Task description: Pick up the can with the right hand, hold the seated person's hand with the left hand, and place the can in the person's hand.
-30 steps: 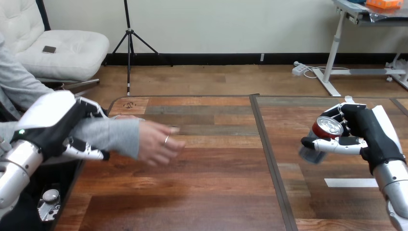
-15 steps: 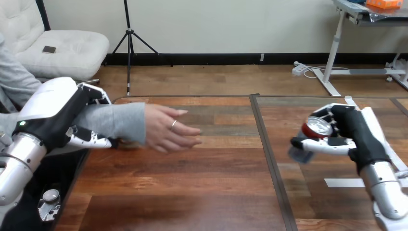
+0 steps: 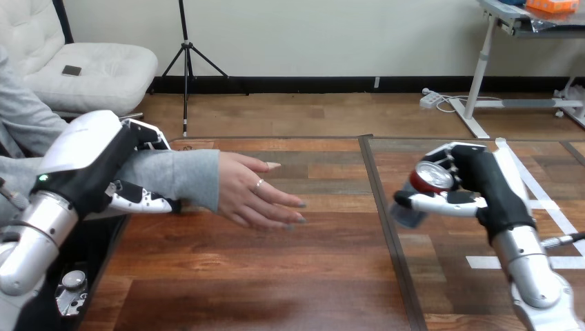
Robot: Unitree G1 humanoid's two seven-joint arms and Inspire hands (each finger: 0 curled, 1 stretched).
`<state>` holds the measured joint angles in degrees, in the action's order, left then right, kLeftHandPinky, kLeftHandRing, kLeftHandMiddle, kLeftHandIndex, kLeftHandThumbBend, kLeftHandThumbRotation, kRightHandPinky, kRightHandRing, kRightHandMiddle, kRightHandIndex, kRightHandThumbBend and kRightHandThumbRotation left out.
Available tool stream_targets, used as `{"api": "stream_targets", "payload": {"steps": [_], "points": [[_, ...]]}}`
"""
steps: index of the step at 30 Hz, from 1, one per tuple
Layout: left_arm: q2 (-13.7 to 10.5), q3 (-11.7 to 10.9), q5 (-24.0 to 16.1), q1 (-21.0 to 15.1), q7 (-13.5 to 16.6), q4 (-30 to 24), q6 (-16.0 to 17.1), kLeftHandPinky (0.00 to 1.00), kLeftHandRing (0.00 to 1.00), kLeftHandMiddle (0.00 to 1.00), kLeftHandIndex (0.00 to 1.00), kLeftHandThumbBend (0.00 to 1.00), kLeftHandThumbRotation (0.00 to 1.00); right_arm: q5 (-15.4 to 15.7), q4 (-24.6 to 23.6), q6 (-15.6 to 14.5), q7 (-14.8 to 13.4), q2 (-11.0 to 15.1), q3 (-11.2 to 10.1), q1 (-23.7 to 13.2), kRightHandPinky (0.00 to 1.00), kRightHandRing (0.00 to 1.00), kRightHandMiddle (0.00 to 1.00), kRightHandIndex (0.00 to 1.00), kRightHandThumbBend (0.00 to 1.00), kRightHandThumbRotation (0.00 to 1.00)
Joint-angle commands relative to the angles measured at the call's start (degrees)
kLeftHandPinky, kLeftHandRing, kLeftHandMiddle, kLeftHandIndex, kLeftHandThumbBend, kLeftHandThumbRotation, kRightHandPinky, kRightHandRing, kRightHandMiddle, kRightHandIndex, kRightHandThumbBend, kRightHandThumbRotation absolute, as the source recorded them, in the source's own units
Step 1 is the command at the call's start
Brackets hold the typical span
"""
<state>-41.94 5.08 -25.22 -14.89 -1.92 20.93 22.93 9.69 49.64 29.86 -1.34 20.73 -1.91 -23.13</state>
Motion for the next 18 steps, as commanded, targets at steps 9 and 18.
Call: {"api": "stream_targets", "payload": {"steps": [9,18], "points": [[3.92,-1.37,2.23,-2.89,0.23,-6.27,0.01,0.25,0.3,0.37,0.43,0.67,0.0,1.87,-3.83,1.07,-2.68,-3.11,1.46,-8.16,0.35,0.37,0.42,0.44,0.79,0.0],[5.87,-0.83,2.58,-2.72,-1.39,-7.14,-2.27,0.25,0.3,0.37,0.44,0.64,0.0,2.74,-3.86,1.39,-2.9,-5.27,2.57,-9.49,0.33,0.36,0.41,0.44,0.78,0.0]]}}
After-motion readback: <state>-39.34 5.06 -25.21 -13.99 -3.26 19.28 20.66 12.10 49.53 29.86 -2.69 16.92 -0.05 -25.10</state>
